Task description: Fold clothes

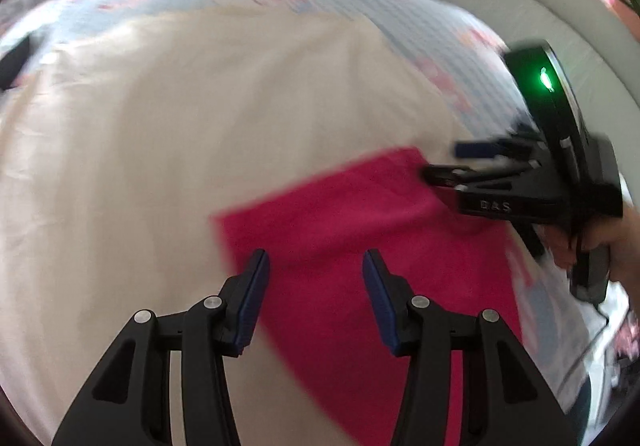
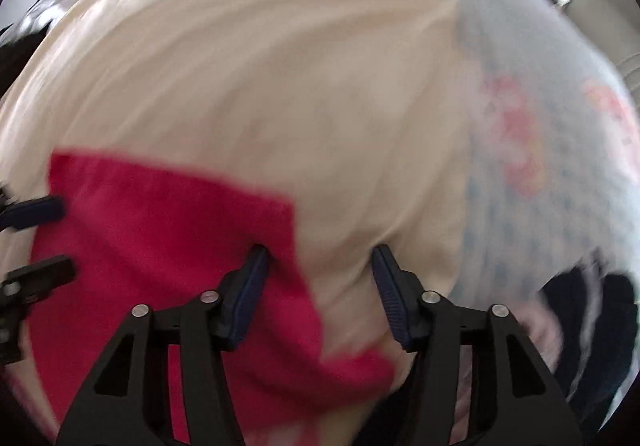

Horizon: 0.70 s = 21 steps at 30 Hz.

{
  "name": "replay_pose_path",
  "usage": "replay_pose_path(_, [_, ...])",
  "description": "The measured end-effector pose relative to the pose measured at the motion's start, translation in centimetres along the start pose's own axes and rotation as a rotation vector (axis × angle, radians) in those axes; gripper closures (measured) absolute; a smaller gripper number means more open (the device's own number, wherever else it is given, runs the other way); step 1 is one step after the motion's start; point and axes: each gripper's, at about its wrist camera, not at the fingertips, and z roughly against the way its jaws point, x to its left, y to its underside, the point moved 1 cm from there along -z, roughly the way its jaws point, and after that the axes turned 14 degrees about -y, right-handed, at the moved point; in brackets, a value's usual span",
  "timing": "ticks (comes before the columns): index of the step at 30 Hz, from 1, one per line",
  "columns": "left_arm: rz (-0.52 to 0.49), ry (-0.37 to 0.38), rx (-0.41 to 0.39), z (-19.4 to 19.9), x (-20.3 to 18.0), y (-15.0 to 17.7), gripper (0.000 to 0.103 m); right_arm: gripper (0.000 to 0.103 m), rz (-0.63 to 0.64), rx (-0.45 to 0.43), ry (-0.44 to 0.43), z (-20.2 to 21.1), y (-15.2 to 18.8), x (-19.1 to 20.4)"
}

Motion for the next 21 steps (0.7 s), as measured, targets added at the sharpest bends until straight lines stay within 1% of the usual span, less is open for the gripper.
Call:
replay_pose_path(1, [0.051,-0.02,-0.018,0.3,1.2,-0.1,0.053,0.049,-0.008,-0.032,0.007,0.4,-0.1,-0.1])
replay_pose_path(2, [0.1,-0.009,-0.015,0.3,2.4,-0.1,0.053,0.049,-0.016,-0.065,0.001,1.0,-0.2,-0.1])
replay_pose_path(4, [0.185,0.074,0.027,-0.3,4.8,-0.2,0.053,0.049,-0.024,-0.128,-0.088,2.4,-0.2,0.0])
replay_pose_path(5, [0.195,0.099,0.064,-1.1,5.3,-0.1,0.053,0.049,-0.017,-0.127,-0.133,2.5,-0.3,0.1])
replay_pose_path(6, [0.181,0.081,0.086,-1.8,5.2,-0.1,0.053,0.047,-0.011,-0.117,-0.167,2.4,-0.3,0.1])
replay_pose_path(7, [0.146,0.044,0.09,-2.2,4.7,-0.2,0.053,0.047,-0.004,-0.082,-0.153,1.7,-0.1,0.0])
replay_pose_path(8, [0.103,-0.006,0.087,-2.7,3.7,-0.6,0.053,0.049,0.013,-0.046,-0.1,0.8,0.0,-0.1])
replay_pose_path(9, [0.083,-0.057,0.078,-2.6,2.8,-0.6,0.057,0.046,0.028,-0.018,-0.052,0.0,0.1,-0.3])
replay_pose_path(10, [0.068,-0.096,0.07,-2.5,2.1,-0.6,0.058,0.044,0.03,-0.017,-0.031,-0.3,0.2,-0.3])
replay_pose_path(11, [0.076,-0.066,0.065,-1.8,1.9,-0.4,0.059,0.044,0.0,-0.033,-0.029,0.1,0.4,-0.5])
replay_pose_path(12, [0.074,0.02,0.061,-0.6,1.3,0.3,0.059,0.044,-0.036,-0.053,-0.035,1.1,0.8,-0.4])
replay_pose_path(15, [0.005,0.109,0.057,1.8,-1.8,3.0,0.058,0.042,-0.089,-0.111,-0.117,5.0,2.7,1.3])
replay_pose_path(17, [-0.038,0.167,0.057,3.4,-3.7,5.0,0.058,0.04,-0.111,-0.11,-0.176,7.0,5.5,3.0])
replay_pose_path(19, [-0.039,0.207,0.087,3.6,-5.4,7.6,0.058,0.039,-0.144,-0.092,-0.211,8.0,8.7,4.4])
replay_pose_path(20, [-0.035,0.217,0.106,2.8,-6.6,8.3,0.058,0.039,-0.163,-0.082,-0.225,8.3,10.3,5.1])
replay_pose_path(21, [-0.043,0.206,0.099,3.0,-7.0,9.4,0.058,0.039,-0.183,-0.075,-0.244,8.6,11.9,5.9])
